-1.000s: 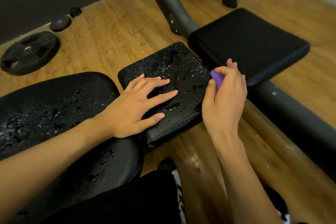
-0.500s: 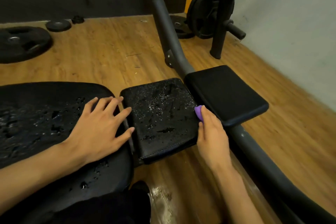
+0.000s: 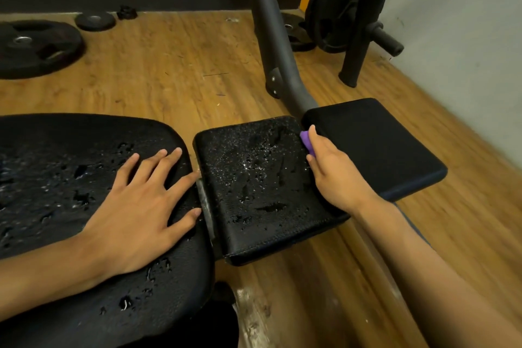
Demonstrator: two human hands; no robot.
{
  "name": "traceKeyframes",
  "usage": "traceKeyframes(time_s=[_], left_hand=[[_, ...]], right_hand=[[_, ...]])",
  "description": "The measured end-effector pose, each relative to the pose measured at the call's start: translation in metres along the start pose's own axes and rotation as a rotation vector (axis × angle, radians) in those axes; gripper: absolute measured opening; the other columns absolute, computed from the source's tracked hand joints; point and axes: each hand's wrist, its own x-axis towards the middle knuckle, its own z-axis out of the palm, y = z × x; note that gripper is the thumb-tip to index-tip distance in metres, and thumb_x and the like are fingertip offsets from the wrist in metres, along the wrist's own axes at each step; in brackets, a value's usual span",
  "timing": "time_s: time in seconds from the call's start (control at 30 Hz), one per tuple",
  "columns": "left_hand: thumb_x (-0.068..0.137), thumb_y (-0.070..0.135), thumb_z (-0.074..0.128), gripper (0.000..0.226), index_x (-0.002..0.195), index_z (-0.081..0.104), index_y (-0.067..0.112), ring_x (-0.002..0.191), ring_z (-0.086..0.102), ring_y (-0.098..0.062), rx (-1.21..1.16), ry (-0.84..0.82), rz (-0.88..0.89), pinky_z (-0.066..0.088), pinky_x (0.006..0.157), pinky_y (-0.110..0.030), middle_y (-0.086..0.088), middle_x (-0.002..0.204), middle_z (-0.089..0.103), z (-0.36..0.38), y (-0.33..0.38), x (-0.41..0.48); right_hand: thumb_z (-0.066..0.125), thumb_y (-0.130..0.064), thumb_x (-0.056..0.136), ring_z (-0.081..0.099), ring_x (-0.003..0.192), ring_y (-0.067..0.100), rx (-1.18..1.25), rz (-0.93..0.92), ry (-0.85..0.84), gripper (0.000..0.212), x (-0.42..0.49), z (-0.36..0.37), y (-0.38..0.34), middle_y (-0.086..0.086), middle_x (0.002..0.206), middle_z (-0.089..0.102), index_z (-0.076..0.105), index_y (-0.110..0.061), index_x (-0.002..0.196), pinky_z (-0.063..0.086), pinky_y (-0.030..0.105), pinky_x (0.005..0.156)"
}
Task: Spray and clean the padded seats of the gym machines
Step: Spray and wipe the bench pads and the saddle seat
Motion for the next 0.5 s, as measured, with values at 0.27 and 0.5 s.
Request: traceKeyframes(time_s=[0.27, 0.5], left_hand=[[0.094, 0.068, 0.028, 0.068, 0.148, 0.048, 0.031, 0.149, 0.03, -0.033, -0.024, -0.007, -0.016, 0.023, 0.121, -0.06, -0.013, 0.16, 0.035, -0.005, 0.004, 0.002], [0.093, 0.067, 0.03, 0.067, 0.146, 0.051, 0.031, 0.148, 0.031, -0.034, -0.026, 0.001, -0.018, 0.023, 0.121, -0.059, -0.012, 0.159, 0.037, -0.006, 0.004, 0.0]], right_hand=[[0.041, -0.007, 0.104, 0.04, 0.132, 0.047, -0.115, -0.067, 0.074, 0.046, 0.084, 0.019, -0.003, 0.022, 0.144, 0.045, 0.035, 0.004, 0.149, 0.037, 0.046, 0.109], [0.041, -0.017, 0.103, 0.049, 0.11, 0.038, -0.229, 0.001, 0.205, 0.047, 0.057, 0.025, -0.007, 0.018, 0.128, 0.057, 0.038, -0.002, 0.148, 0.044, 0.048, 0.088]])
